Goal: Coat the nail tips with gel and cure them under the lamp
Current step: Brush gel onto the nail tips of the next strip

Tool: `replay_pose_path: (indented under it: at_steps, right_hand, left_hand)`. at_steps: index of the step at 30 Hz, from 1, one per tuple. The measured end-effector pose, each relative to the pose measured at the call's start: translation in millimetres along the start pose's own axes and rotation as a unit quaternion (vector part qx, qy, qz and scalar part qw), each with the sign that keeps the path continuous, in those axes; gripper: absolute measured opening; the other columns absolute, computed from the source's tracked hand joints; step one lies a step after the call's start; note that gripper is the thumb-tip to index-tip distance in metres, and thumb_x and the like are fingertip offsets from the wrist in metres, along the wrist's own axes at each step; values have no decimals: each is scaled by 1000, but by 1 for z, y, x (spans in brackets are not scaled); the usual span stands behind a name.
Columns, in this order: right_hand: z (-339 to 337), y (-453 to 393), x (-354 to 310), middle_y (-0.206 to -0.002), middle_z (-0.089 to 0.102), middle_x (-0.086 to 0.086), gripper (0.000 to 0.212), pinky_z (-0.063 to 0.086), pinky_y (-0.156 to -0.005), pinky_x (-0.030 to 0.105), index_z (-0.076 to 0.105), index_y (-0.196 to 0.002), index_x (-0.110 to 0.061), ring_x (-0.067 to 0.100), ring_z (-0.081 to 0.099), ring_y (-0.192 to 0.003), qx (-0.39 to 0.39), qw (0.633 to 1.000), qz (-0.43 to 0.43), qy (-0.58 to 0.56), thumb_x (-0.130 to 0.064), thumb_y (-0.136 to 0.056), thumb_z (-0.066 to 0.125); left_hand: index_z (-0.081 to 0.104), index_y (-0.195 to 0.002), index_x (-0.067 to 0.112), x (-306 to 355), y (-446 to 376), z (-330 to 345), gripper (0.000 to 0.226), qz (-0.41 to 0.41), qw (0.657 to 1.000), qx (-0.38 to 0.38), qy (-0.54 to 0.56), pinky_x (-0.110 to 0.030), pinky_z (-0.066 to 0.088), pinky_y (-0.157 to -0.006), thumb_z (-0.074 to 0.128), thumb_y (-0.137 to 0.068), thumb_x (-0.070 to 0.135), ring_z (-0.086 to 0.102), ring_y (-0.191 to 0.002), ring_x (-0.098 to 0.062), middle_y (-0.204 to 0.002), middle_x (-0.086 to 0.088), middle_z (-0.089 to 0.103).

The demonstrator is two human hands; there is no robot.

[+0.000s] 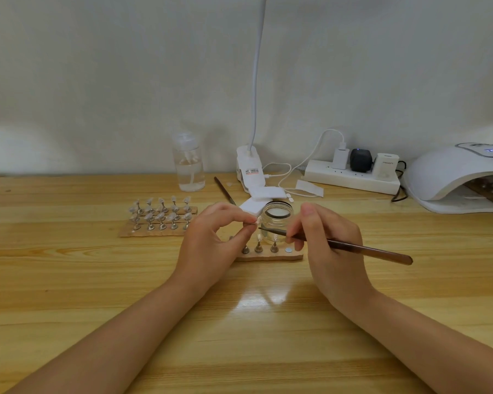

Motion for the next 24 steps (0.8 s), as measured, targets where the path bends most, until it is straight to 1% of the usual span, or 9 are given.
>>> replay_pose_path:
  at_steps: [3, 5, 9, 11, 13, 15, 18, 21, 24]
  right_hand:
    - [-3, -2, 3, -57, 55, 2, 34, 43, -53, 17, 54, -62, -26, 8, 54, -57, 17, 1000, 9, 17, -33, -90, 35]
    - [-3, -2, 5, -60, 56, 3, 34, 44, -55, 18, 55, -63, -25, 9, 54, -60, 18, 999, 20, 24, -34, -89, 35]
    - [1, -1, 7, -59, 56, -4, 33, 44, -58, 13, 55, -64, -25, 4, 56, -61, 6, 999, 27, 26, -32, -91, 38]
    - [2, 0, 8, -57, 56, -9, 33, 43, -58, 10, 55, -64, -24, 2, 57, -60, 1, 999, 33, 18, -25, -94, 41]
    - [2, 0, 9, -55, 56, -10, 34, 41, -56, 9, 55, -62, -23, 1, 56, -57, -3, 999, 44, -3, -21, -92, 40]
    - [3, 1, 8, -55, 57, -9, 35, 40, -54, 9, 55, -60, -22, 1, 55, -54, -4, 998, 53, -29, -24, -92, 41]
    - [1, 1, 8, -54, 58, -7, 35, 40, -52, 11, 56, -59, -22, 1, 54, -51, 11, 996, 65, -52, -30, -90, 44]
    - [-3, 0, 11, -55, 58, -1, 37, 40, -52, 13, 56, -58, -19, 3, 52, -50, 33, 995, 79, -54, -25, -91, 39]
    - [-4, 0, 14, -59, 57, 8, 37, 41, -52, 14, 56, -62, -15, 4, 50, -52, 37, 994, 92, -45, -25, -93, 39]
  left_hand:
    - [72, -83, 15, 1, 0, 0, 15, 0, 1000, -2, 3, -16, 46, -78, 73, -73, 5, 61, -83, -8, -82, 3, 66]
    - [72, -83, 17, 1, -1, 1, 15, 2, 1000, -1, 6, -15, 46, -78, 73, -72, 5, 61, -82, -9, -82, 3, 66]
    - [71, -82, 19, 1, 0, 0, 17, 3, 1000, 1, 10, -13, 45, -77, 73, -72, 6, 61, -82, -9, -81, 3, 65]
    - [70, -81, 20, 1, 0, 0, 18, 3, 1000, 2, 11, -14, 45, -77, 73, -72, 5, 61, -82, -9, -82, 4, 65]
    - [70, -81, 19, 1, -1, 1, 19, 3, 1000, 3, 10, -17, 46, -78, 73, -72, 3, 61, -82, -10, -82, 3, 65]
    - [70, -81, 20, 2, -1, 1, 20, 7, 1000, 4, 8, -17, 46, -78, 73, -72, 2, 61, -82, -10, -82, 3, 65]
    - [70, -81, 20, 1, -1, 1, 19, 3, 1000, -1, 6, -14, 45, -77, 73, -72, 4, 61, -82, -7, -82, 4, 65]
    - [69, -80, 21, 0, -1, 1, 19, -3, 1000, -5, 8, -10, 43, -78, 73, -72, 5, 60, -82, -5, -83, 7, 65]
    - [68, -79, 23, 0, -1, 2, 20, -2, 1000, -5, 11, -12, 43, -79, 73, -72, 5, 59, -83, -5, -83, 9, 65]
Point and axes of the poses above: each hand's wrist, its own y-axis away from the middle knuckle, its own z-axis out of the palm, x = y × z, the point moved 8 cm from there along -y, towards the middle knuckle
